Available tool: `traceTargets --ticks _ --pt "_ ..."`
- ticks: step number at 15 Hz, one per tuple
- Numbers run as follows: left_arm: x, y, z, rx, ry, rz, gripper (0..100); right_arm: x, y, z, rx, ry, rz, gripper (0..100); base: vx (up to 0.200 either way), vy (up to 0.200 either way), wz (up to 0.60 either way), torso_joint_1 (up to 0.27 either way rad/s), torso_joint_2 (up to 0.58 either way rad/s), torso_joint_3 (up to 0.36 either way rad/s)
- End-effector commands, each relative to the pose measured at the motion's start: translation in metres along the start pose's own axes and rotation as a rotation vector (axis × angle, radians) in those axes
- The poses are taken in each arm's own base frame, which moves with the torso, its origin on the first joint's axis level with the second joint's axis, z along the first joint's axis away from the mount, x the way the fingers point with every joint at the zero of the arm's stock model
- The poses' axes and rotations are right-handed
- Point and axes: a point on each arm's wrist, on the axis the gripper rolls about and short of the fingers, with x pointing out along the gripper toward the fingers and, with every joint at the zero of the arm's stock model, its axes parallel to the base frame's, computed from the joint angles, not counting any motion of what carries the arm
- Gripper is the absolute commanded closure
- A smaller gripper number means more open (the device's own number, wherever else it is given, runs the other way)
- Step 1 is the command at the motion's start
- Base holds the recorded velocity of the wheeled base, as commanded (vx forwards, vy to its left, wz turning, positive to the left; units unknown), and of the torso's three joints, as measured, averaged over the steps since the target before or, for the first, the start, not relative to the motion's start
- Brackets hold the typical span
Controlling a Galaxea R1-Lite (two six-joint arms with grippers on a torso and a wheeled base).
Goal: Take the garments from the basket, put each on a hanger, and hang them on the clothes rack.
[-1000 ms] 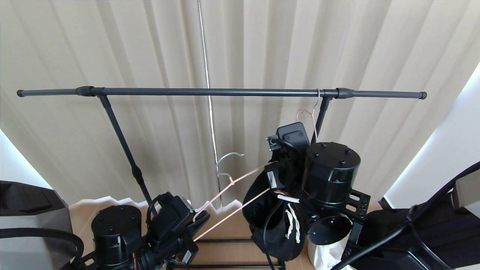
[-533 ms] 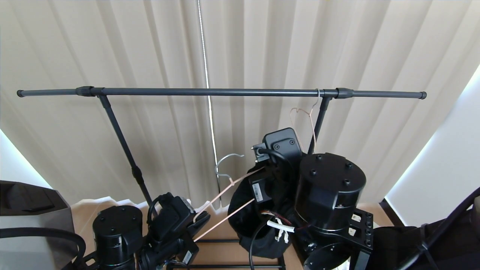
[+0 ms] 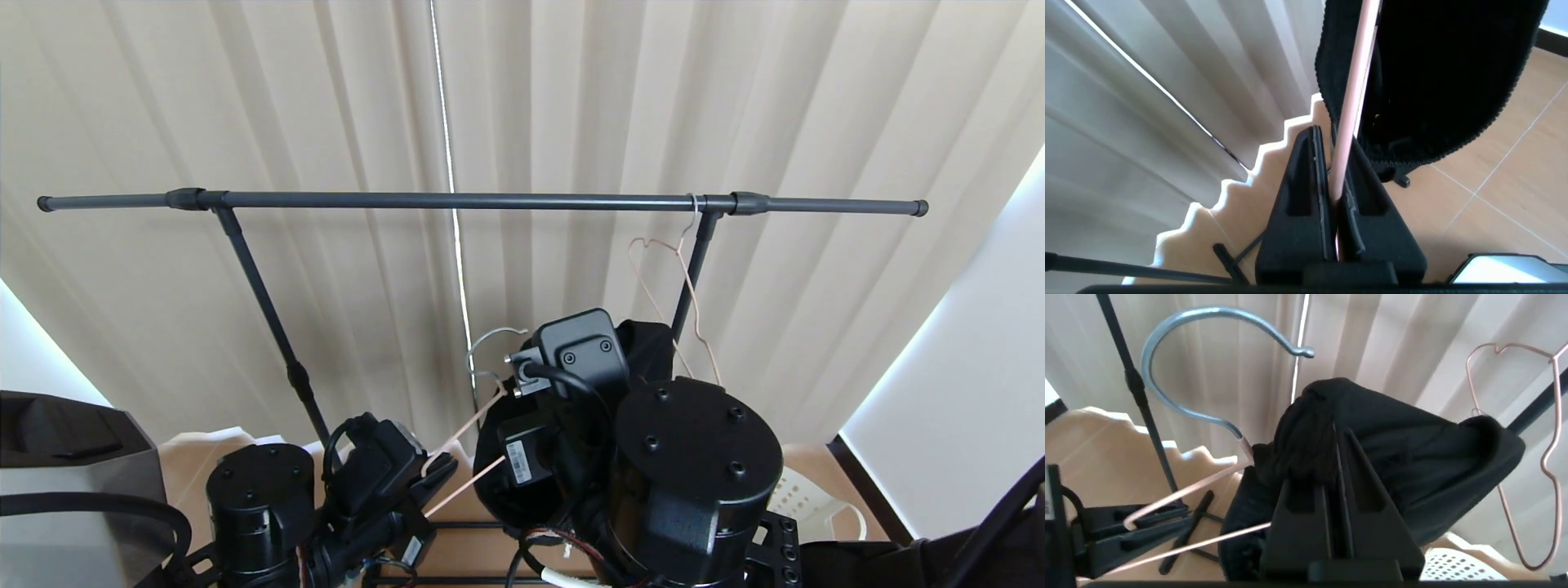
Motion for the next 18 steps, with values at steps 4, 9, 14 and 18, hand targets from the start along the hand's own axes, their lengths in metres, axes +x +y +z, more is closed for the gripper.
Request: traceTargets --ticks 4,9,14,18 --pt "-0.002 -0.001 0.002 0.002 -0.007 -0.002 100 0.002 0.001 0.004 0.031 -0.011 -0.001 100 0.000 0.000 0.00 0.000 0.00 0.000" --pt "-0.002 -0.003 0.003 0.005 -0.013 -0.010 100 0.020 -0.024 0.012 0.056 -0.026 -0.087 0 0.000 0.000 0.00 0.000 0.00 0.000" --pt "-0.003 -0.004 0.004 0.006 -0.014 -0.014 100 0.025 -0.030 0.020 0.077 -0.046 -0.111 0 0.000 0.000 0.00 0.000 0.00 0.000" --pt "-0.002 -0.004 0.005 0.001 -0.019 -0.011 100 0.025 -0.018 0.005 0.050 -0.015 -0.084 0 0.000 0.000 0.00 0.000 0.00 0.000"
